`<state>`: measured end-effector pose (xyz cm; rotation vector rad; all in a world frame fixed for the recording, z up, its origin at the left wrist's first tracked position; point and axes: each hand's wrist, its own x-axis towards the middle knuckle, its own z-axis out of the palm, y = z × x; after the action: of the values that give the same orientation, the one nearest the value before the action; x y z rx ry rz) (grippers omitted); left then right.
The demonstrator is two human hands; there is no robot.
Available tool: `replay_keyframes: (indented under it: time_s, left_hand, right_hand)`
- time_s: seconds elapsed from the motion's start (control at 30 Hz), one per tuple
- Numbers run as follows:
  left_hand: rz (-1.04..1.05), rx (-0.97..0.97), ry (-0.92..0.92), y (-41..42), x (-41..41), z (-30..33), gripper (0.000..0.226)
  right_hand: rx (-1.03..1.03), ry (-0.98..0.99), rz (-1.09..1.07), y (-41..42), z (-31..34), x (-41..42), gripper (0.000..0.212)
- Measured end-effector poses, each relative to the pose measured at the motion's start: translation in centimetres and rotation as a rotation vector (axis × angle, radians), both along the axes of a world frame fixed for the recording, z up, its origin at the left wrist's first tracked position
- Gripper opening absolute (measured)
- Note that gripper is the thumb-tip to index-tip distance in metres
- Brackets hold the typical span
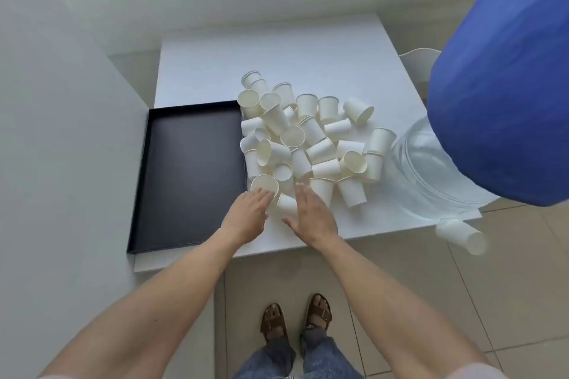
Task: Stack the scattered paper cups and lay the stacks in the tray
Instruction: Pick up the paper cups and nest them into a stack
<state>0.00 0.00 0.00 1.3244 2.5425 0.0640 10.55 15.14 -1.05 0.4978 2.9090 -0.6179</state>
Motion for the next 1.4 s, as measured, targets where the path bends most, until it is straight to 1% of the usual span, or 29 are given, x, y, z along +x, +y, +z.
replay_keyframes:
  time_s: [0.13, 0.23, 0.33, 0.47, 0.53, 0.63, 0.73, 0.83, 0.97, 1.13, 1.23, 1.33, 1.4]
  left_hand:
    - [0.053, -0.022, 0.057, 0.9, 0.4, -0.7, 0.037]
    - [0.114, -0.044, 0.056, 1.4, 0.6, -0.7, 0.034]
    - [0.199, -0.037, 0.017, 1.6, 0.7, -1.1, 0.034]
    - [0.38, 0.134, -0.136, 1.6, 0.9, -1.0, 0.024]
    - [0.492, 0.27, -0.236, 1.5, 0.9, -0.5, 0.015]
    - [0.632, 0.476, -0.43, 1.5, 0.8, 0.8, 0.014]
    - [0.715, 0.58, -0.585, 1.4, 0.7, 2.1, 0.013]
    - [0.708, 0.605, -0.705, 1.7, 1.3, 2.7, 0.015]
    - [0.631, 0.592, -0.782, 2.3, 2.3, 3.1, 0.02]
    - [0.496, 0.51, -0.825, 3.6, 3.1, 4.0, 0.028]
    - [0.448, 0.521, -0.831, 4.5, 3.9, 4.2, 0.032]
    - [0.45, 0.556, -0.788, 5.4, 4.4, 4.6, 0.027]
    - [0.542, 0.624, -0.618, 6.1, 3.9, 4.9, 0.023]
  right_hand:
    - [0.003, -0.107, 0.055, -0.2, -1.3, -0.4, 0.08]
    - [0.017, -0.152, 0.069, -0.3, -2.0, -0.6, 0.075]
    - [0.02, -0.151, 0.069, -0.4, -2.5, -0.6, 0.073]
    - [-0.09, -0.129, -0.007, -0.5, -2.5, -0.6, 0.068]
    - [-0.183, -0.112, -0.09, -0.1, -2.1, -0.2, 0.067]
    - [-0.31, -0.067, -0.146, 0.6, -1.5, 0.7, 0.067]
    - [-0.429, 0.017, -0.183, 1.1, -1.0, 1.5, 0.067]
    - [-0.495, 0.07, -0.206, 1.3, -0.6, 1.9, 0.069]
    - [-0.504, 0.084, -0.203, 1.6, 0.0, 2.3, 0.07]
    - [-0.508, 0.12, -0.154, 1.8, 1.0, 2.2, 0.069]
    - [-0.524, 0.171, -0.149, 2.0, 1.4, 2.4, 0.065]
    - [-0.524, 0.185, -0.168, 3.0, 1.4, 2.8, 0.064]
    - [-0.522, 0.178, -0.205, 3.8, 1.4, 3.1, 0.065]
